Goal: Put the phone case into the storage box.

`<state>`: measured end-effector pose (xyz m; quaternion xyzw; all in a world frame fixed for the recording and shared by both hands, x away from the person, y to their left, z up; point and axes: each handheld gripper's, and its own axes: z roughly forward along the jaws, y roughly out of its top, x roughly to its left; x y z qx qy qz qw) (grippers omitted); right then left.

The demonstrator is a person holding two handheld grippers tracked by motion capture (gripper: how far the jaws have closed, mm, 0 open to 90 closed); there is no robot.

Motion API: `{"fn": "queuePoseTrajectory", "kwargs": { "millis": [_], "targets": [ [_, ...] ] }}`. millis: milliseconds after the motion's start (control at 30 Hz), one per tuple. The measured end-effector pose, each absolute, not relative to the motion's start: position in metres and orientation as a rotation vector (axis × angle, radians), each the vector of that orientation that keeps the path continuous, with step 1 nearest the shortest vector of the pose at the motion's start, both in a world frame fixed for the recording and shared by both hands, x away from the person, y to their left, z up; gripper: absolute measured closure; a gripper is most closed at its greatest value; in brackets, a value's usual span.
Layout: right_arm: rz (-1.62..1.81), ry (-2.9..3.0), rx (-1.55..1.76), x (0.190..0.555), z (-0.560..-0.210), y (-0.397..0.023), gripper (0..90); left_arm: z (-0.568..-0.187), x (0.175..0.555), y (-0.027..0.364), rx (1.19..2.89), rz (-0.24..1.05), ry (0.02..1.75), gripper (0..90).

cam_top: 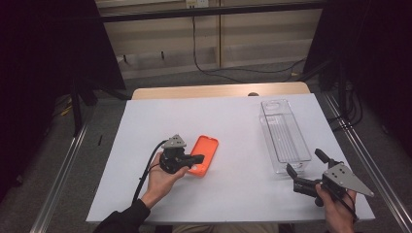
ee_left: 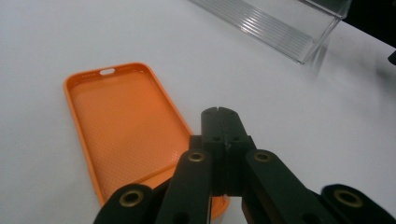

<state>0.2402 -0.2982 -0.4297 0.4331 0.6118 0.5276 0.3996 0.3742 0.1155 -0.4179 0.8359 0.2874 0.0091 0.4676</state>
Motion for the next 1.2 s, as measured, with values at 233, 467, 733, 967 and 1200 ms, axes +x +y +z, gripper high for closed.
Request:
{"fn": "queuePoseTrajectory", "kwargs": {
  "millis": [233, 467, 733, 967, 1200],
  "targets": [
    [1.333, 1.549, 1.095, 0.24, -0.43, -0.299, 0.0, -0.421, 0.376, 0.103, 2.131, -0.001, 0.737, 90.0],
    [1.333, 1.549, 1.095, 0.24, -0.43, -0.298, 0.0, -0.428, 0.373, 0.092, 2.21, -0.026, 0.747, 90.0],
    [1.334, 1.552, 1.096, 0.24, -0.43, -0.298, 0.0, -0.435, 0.369, 0.086, 2.228, -0.064, 0.727, 90.0],
    [1.335, 1.554, 1.097, 0.24, -0.43, -0.298, 0.0, -0.44, 0.367, 0.082, 2.252, -0.074, 0.723, 90.0],
    [1.335, 1.557, 1.098, 0.24, -0.43, -0.298, 0.0, -0.442, 0.368, 0.086, 2.248, -0.081, 0.737, 90.0]
  ]
}}
